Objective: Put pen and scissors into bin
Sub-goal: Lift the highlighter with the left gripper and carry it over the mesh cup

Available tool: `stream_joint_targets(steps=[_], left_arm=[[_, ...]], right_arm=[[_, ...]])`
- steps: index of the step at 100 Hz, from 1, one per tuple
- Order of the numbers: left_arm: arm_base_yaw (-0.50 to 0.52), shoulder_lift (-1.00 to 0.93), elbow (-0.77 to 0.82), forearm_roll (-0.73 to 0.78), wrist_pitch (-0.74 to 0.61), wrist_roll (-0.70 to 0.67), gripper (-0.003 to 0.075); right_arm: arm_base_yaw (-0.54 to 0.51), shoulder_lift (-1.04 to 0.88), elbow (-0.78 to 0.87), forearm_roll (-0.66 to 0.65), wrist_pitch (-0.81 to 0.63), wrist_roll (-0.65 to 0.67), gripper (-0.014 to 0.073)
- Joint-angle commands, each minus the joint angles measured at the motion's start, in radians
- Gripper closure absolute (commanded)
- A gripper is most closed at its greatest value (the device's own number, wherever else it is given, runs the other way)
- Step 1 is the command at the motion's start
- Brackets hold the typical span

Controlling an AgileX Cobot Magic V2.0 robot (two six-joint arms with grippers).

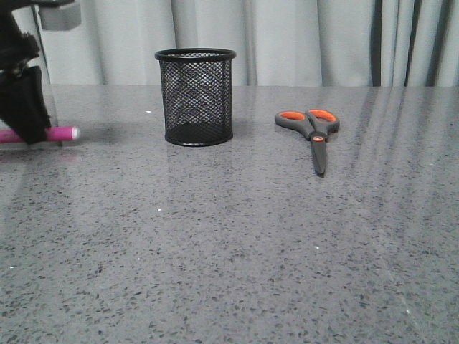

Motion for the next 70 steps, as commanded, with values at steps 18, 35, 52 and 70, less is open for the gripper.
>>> stream_joint_targets(steps=[18, 35, 52, 70], left_arm=[[-0.007, -0.105, -0.141, -0.212, 0.033, -0.002, 0.0732], [0.005, -0.150, -0.149, -0.405, 0.017, -0.002, 0.0742], [0.042, -0.159, -0.149, -0.714, 0.013, 0.000, 0.0742], [0.030, -0.157, -0.149, -1.006, 0.005, 0.055, 0.0742]], right_arm=[[0.002, 0.006, -0.034, 0.004, -0.038, -0.006, 0.0323], [0.002, 0.006, -0.034, 0.004, -0.027, -0.006, 0.0323], [0.002, 0.006, -0.034, 0.004, -0.017, -0.006, 0.0323], [0.002, 0.006, -0.034, 0.006, -0.013, -0.006, 0.0323]])
